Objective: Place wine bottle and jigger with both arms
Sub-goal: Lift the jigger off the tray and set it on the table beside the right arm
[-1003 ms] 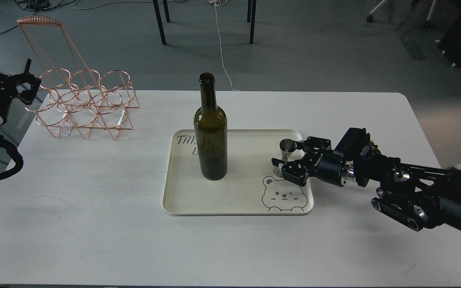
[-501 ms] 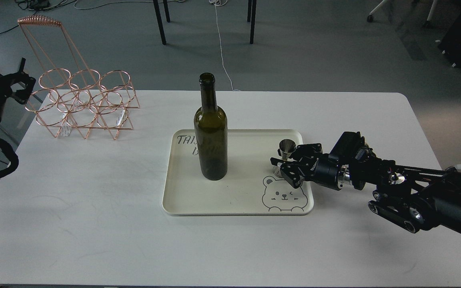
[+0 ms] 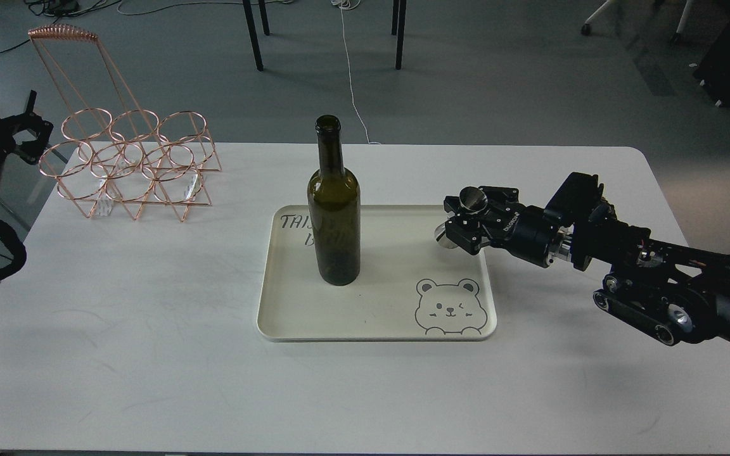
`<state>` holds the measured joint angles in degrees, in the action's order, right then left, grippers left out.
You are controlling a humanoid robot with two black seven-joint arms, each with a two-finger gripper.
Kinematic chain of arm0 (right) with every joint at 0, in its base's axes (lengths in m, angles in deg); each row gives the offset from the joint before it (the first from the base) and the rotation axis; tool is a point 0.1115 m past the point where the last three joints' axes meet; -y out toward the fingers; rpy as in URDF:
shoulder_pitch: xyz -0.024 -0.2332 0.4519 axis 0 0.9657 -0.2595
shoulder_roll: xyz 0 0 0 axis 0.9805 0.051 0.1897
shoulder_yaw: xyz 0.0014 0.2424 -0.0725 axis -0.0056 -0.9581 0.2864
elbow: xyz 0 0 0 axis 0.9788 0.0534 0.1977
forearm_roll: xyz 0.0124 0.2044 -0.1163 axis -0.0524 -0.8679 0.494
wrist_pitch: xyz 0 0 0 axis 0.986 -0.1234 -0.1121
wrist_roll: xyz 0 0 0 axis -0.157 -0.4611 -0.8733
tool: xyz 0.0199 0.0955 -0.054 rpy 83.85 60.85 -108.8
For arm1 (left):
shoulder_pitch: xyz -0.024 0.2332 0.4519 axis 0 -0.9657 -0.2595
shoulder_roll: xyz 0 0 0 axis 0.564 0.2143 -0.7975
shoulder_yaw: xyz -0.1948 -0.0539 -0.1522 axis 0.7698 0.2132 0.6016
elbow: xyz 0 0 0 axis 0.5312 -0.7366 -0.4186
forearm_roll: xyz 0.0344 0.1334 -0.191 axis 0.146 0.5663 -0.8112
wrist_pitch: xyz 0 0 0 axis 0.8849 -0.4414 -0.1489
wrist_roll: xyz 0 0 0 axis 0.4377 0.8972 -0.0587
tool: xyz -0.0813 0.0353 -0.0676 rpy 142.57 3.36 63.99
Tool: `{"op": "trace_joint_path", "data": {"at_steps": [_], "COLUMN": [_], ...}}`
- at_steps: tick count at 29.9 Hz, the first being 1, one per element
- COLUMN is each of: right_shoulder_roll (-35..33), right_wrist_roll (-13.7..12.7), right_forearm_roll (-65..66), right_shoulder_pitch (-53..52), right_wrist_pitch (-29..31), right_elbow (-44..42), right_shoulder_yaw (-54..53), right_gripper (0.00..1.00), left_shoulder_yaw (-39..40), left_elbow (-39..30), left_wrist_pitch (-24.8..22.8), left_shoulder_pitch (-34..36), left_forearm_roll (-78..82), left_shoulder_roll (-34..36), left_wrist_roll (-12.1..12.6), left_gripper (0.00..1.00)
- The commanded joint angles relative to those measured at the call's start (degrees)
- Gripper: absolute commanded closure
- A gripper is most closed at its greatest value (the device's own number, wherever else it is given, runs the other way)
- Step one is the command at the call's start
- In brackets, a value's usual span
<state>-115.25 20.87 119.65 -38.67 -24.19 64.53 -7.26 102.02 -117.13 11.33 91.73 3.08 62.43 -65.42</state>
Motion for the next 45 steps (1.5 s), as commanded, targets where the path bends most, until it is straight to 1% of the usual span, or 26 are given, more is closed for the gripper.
{"op": "trace_joint_path", "data": {"at_steps": [1,6,10,13,21,30,33,35,40,41,45], "right_shoulder_roll": [-6.3,-14.4,-16.3,-17.1,-14.6,-11.7,-11.7,-11.7,-11.7,-11.7,-11.9], "right_wrist_roll": [0.0,0.0,0.0,0.0,0.0,0.0,0.0,0.0,0.0,0.0,0.0], "right_forearm_roll": [-3.1,-8.4,-10.3,-10.3,-12.6,-14.0,-14.0,-14.0,-14.0,-14.0,-14.0], "right_shoulder_pitch": [0.5,3.8,7.5,9.2,13.1,15.0,15.2,15.4,16.3,16.3,16.3], "right_wrist_pitch": [-0.1,-1.2,-3.9,-4.7,-5.1,-5.1,-5.1,-5.1,-5.1,-5.1,-5.1], "right_elbow": [3.0,5.0,4.6,4.0,-4.8,-7.7,-7.9,-7.9,-7.8,-7.8,-7.5], "right_shoulder_yaw": [-2.5,-3.9,-3.6,-3.5,-3.7,-3.2,-3.2,-3.2,-3.2,-3.2,-3.2], "right_gripper": [0.99,0.99,0.99,0.99,0.98,0.94,0.94,0.91,0.9,0.88,0.75], "left_shoulder_yaw": [0.0,0.0,0.0,-0.3,-0.7,-1.0,-1.0,-1.0,-1.0,-1.0,-1.0], "left_elbow": [-0.2,-0.3,-0.3,-0.4,-0.4,-0.8,-0.8,-0.8,-0.8,-0.8,-1.7], "left_wrist_pitch": [0.1,0.1,0.2,0.3,0.2,0.3,0.3,0.3,0.3,0.3,0.3], "left_shoulder_pitch": [0.1,0.1,0.1,0.1,1.7,1.8,2.2,2.3,2.3,2.3,2.3], "left_forearm_roll": [-0.1,-0.1,0.0,0.1,0.1,0.2,0.2,0.2,0.2,0.1,0.1], "left_shoulder_roll": [0.6,0.8,0.7,0.5,0.7,0.7,0.7,0.8,1.1,1.2,2.1], "left_wrist_roll": [0.0,0.0,0.1,0.1,0.1,0.2,0.2,0.2,0.2,0.1,0.2], "left_gripper": [0.01,0.01,0.01,0.01,0.01,0.01,0.01,0.01,0.01,0.01,0.01]}}
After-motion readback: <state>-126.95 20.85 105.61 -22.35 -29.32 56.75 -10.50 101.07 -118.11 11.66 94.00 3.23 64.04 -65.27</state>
